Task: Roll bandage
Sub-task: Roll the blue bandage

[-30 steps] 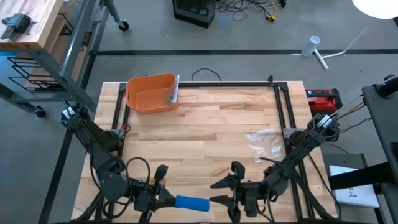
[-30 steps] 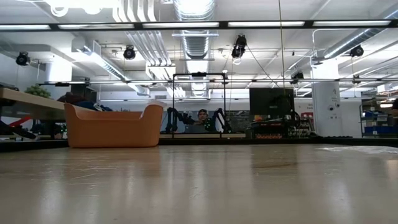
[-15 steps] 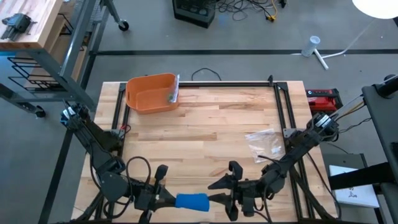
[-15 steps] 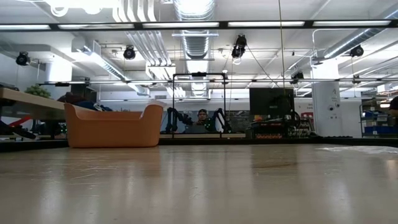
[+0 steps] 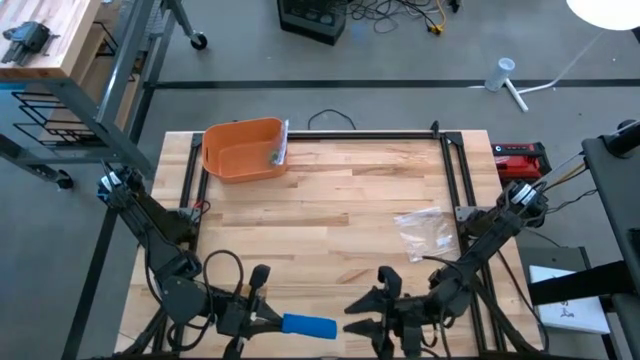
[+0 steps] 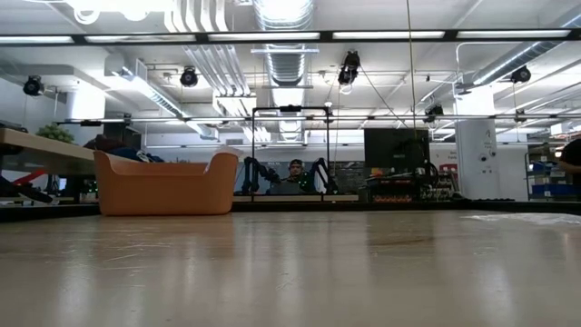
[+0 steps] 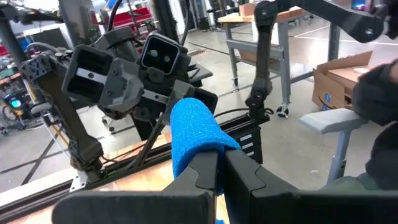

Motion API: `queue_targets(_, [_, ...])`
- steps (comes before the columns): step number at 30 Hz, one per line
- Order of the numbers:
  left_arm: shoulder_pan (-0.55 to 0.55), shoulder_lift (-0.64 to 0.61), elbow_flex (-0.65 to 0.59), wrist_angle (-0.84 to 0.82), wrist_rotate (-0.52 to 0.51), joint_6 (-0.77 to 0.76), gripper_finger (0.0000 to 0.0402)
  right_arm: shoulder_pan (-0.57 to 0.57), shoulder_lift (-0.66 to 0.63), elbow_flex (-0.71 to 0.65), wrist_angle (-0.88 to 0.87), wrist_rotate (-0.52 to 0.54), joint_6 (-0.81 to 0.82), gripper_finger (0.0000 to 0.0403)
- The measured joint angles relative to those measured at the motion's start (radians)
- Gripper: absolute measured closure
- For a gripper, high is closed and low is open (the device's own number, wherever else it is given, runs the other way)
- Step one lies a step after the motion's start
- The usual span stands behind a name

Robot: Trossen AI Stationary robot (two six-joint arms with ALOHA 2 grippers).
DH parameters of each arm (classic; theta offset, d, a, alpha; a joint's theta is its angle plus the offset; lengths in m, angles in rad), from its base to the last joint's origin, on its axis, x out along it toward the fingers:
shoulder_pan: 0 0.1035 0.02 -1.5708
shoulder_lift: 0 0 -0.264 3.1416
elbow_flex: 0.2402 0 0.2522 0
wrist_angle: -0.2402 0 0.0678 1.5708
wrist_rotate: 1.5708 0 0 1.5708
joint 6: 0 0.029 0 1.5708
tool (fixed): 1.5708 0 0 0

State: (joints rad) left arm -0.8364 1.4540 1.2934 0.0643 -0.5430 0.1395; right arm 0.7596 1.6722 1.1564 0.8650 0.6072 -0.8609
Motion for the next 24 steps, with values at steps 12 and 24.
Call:
queue_targets(12, [0.006,0.0,0.0,0.002,-0.078,-0.026,0.0397,-0.052,0.0,-0.001,-0.069,-0.084,0.078,0.0236])
queue_targets(24, [0.0,0.0,0.0,-0.004,-0.061,-0.03,0.0397,0.013,-0.006,-0.001,-0.073,0.077,-0.023,0.0233])
